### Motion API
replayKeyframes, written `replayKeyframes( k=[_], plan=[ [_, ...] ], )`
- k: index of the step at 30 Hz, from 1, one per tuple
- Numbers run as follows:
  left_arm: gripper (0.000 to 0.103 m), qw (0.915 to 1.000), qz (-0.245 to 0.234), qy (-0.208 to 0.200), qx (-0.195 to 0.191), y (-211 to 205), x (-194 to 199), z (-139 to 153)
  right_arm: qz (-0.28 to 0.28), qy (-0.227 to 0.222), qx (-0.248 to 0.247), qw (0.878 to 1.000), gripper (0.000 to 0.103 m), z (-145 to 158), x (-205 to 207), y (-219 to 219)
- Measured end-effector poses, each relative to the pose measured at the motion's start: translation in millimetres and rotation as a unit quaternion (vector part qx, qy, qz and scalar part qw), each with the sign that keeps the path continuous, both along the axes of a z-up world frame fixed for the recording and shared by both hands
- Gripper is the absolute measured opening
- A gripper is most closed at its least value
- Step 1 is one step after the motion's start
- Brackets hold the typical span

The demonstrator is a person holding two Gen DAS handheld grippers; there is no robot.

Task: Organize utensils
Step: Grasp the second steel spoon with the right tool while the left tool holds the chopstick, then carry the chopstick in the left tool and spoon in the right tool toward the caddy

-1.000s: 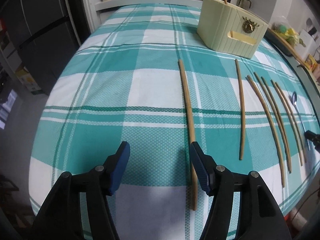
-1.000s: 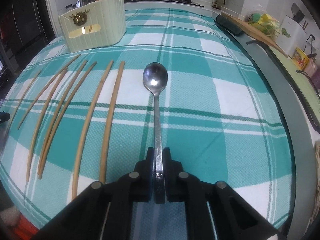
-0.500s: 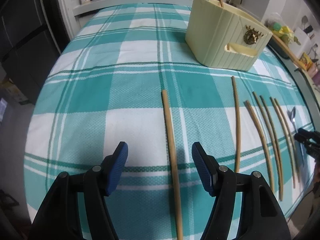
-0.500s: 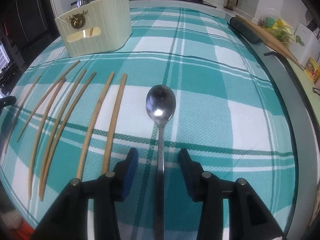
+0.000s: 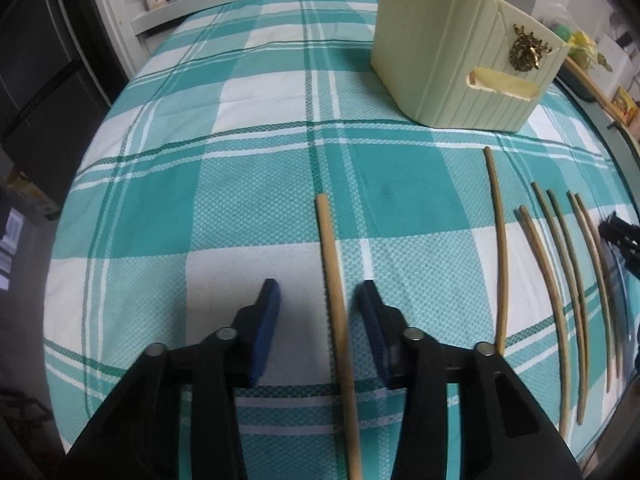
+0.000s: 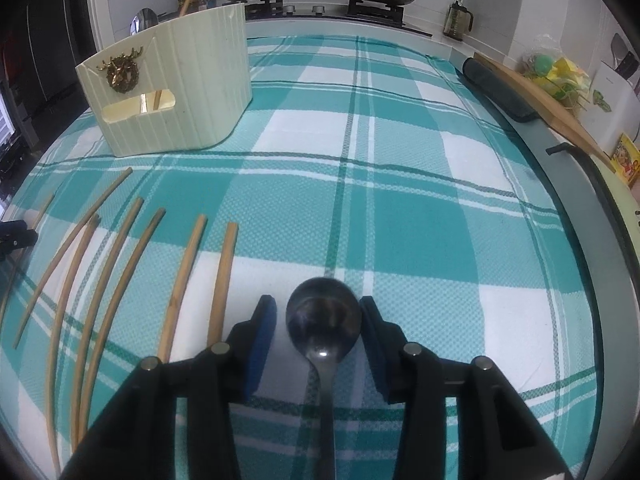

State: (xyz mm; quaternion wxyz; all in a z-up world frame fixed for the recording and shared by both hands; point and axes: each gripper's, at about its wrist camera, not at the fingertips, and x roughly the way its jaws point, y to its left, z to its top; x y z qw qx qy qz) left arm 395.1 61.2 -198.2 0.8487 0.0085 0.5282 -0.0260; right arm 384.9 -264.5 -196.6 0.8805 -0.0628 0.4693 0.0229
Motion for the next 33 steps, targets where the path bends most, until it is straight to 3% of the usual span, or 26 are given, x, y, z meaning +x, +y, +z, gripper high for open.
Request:
replayKeyframes(
  k=[1, 2, 5, 10, 21, 33],
  plan=[
    [0.007, 1.0000, -0.007, 0.000, -0.006, -3, 0, 1, 0.001, -0.003, -0.002, 1.000, 0.036, 0, 0, 1],
    [0.005, 1.0000, -0.007, -0.002, -0.003, -5, 0, 2, 0.000, -0.004, 0.000, 1.000, 0.036, 1, 0, 0],
    [0.005, 0.9996, -0.001, -0.016, -0.023, -1, -2, 8, -0.003, -0.007, 0.021, 1.000, 0.036, 5, -3, -5],
    [0.005, 0.9951, 0.015, -0.076, -0.062, 15, -25, 51, 0.003, -0.040, 0.046, 0.998, 0.036, 36, -23, -10],
    [0.005, 0.9744, 0.025, -0.193, -0.113, 30, -96, 142, 0.011, -0.111, 0.105, 0.988, 0.036, 113, -83, -15],
    [0.005, 0.9605, 0.012, -0.238, -0.144, 18, -132, 170, 0.016, -0.159, 0.119, 0.980, 0.036, 148, -117, -16]
  ],
)
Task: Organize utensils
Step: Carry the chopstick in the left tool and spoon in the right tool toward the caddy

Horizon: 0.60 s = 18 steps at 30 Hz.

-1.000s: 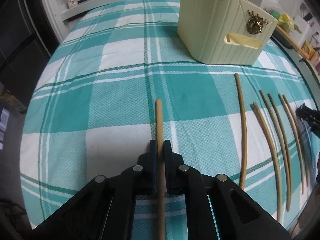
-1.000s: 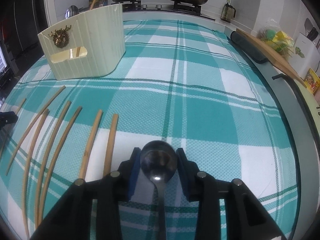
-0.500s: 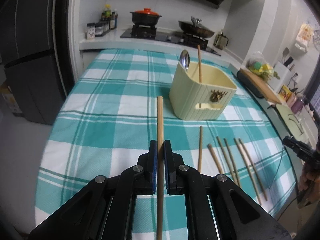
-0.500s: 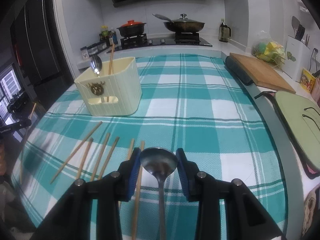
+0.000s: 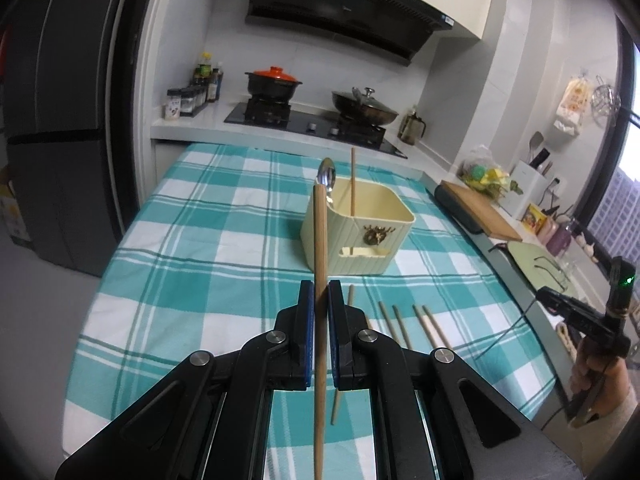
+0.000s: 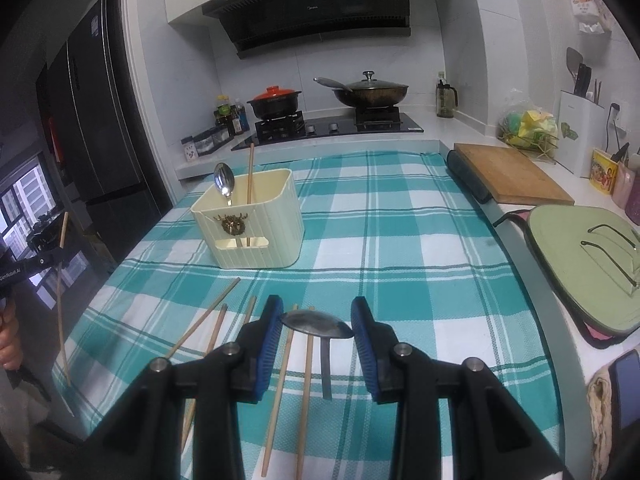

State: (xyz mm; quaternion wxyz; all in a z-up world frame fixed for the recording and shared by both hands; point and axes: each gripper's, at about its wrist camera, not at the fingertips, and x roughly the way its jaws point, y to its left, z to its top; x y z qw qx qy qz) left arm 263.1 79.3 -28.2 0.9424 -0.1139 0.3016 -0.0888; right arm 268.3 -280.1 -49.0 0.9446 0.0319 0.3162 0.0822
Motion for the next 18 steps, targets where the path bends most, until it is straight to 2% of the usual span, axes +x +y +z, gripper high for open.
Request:
replayKeyframes(
  k=[11, 18],
  plan=[
    [0.005, 1.0000, -0.004, -0.006, -0.001, -6, -5, 6, 0.005, -0.019, -0.003, 1.000, 0.036, 15, -4, 2],
    [0.005, 0.9996, -0.022, -0.015, -0.003, -9, 11, 30, 0.018, -0.026, -0.014, 0.999, 0.036, 34, 7, 8]
  ],
)
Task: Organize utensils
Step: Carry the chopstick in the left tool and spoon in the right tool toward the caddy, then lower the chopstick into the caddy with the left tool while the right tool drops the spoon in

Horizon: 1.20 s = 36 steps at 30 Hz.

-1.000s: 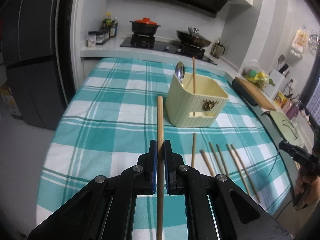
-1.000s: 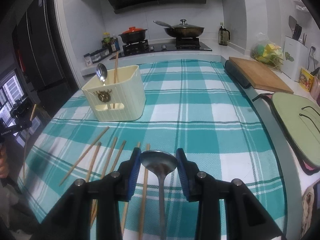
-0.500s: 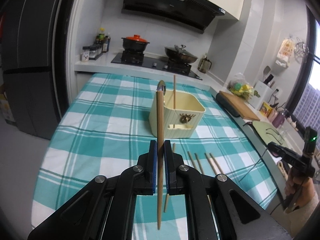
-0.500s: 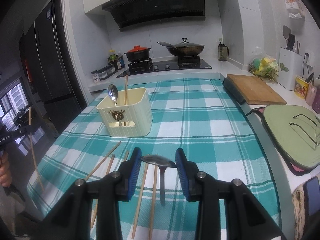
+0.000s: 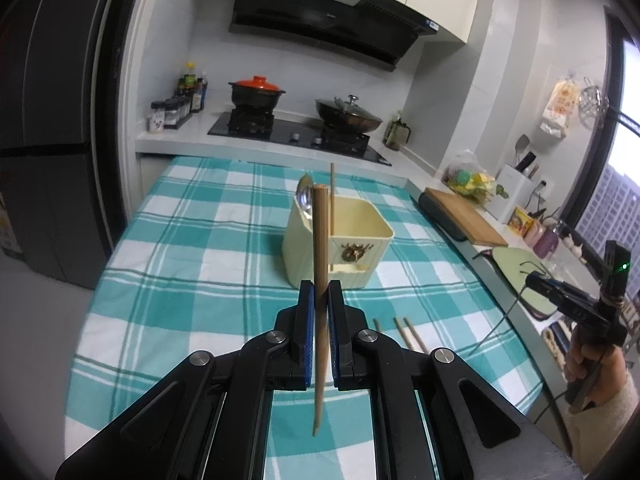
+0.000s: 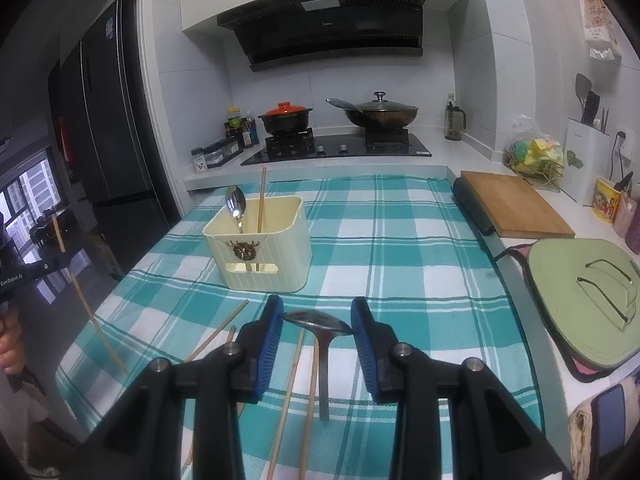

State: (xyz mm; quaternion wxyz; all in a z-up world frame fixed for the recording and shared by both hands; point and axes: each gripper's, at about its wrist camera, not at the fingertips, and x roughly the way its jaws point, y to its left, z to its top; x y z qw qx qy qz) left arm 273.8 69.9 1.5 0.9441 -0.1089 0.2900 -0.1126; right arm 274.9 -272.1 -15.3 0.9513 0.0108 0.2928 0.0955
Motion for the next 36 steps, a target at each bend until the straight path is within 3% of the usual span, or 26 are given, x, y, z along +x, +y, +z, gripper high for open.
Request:
replayKeyframes(
  k=[7, 13, 18, 21, 26, 36],
  plan=[
    [0.005, 0.9992, -0.014, -0.037, 0.001, -6, 39, 50, 0.029, -0.014, -0.005, 0.999, 0.036, 40, 38, 16],
    [0.005, 0.9970, -0.013, -0.077, 0.003, -18, 96, 94, 0.056, -0.039, -0.014, 0.998, 0.036, 79, 84, 44],
    [0.005, 0.9943, -0.011, -0.105, 0.016, -37, 146, 110, 0.073, -0.057, -0.011, 0.996, 0.036, 100, 133, 66],
    [0.005, 0.9948, -0.007, -0.099, 0.022, -48, 177, 101, 0.083, -0.059, -0.002, 0.995, 0.036, 103, 162, 77],
    [0.005, 0.9985, -0.004, -0.050, 0.024, -58, 228, 61, 0.094, -0.039, 0.007, 0.995, 0.035, 85, 209, 93],
    [0.005, 0.9970, 0.005, 0.071, 0.031, -71, 290, -39, 0.074, 0.092, 0.025, 0.993, 0.036, -12, 289, 95]
  ],
)
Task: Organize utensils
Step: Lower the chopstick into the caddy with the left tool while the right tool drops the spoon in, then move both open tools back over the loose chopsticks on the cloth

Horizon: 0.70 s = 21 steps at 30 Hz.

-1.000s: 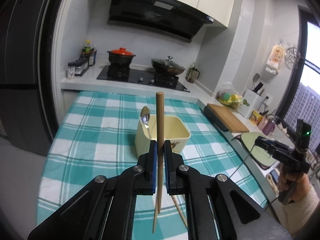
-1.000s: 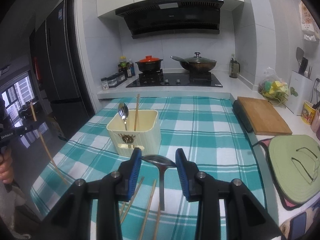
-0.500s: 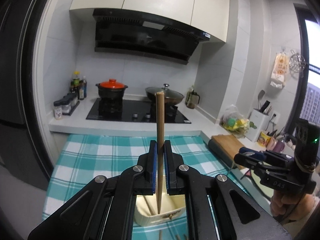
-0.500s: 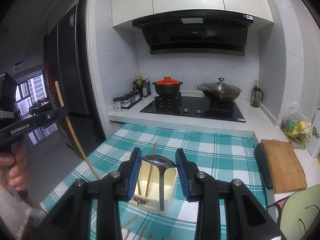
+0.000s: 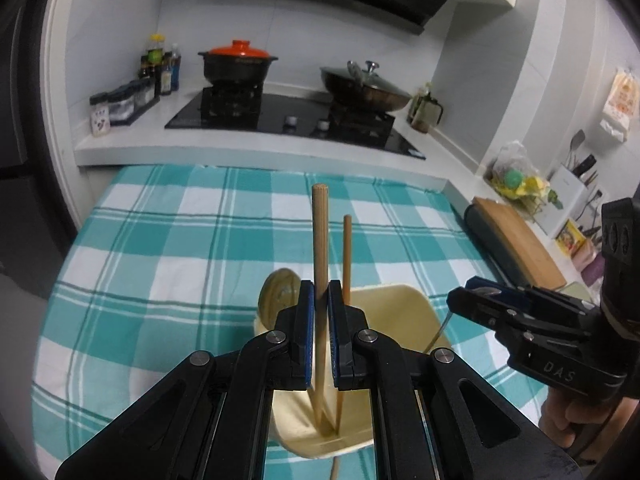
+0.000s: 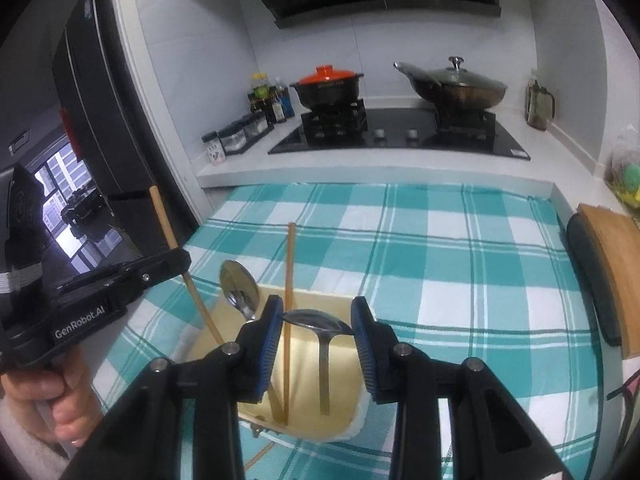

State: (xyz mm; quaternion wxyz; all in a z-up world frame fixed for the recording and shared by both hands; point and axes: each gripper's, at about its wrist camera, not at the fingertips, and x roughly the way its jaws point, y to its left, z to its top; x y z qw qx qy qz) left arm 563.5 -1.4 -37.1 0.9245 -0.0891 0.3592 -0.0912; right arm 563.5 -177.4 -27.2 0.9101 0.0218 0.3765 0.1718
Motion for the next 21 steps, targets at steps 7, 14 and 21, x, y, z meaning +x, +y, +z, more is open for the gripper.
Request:
replayKeyframes(
  k=[7, 14, 21],
  plan=[
    [0.007, 0.9990, 0.005, 0.033, 0.029, -11, 16, -28, -0.027, 0.021, -0.026, 0.999, 0.035, -37, 33, -1],
    [0.036, 0.9993, 0.002, 0.030, 0.022, 14, -27, 1, -0.054, 0.027, -0.006, 0.998, 0.036, -28, 36, -9],
    [0.076, 0.9970, -0.002, 0.015, 0.077, 63, -170, 18, -0.007, -0.009, 0.002, 1.000, 0.040, 26, -60, -35]
  ],
)
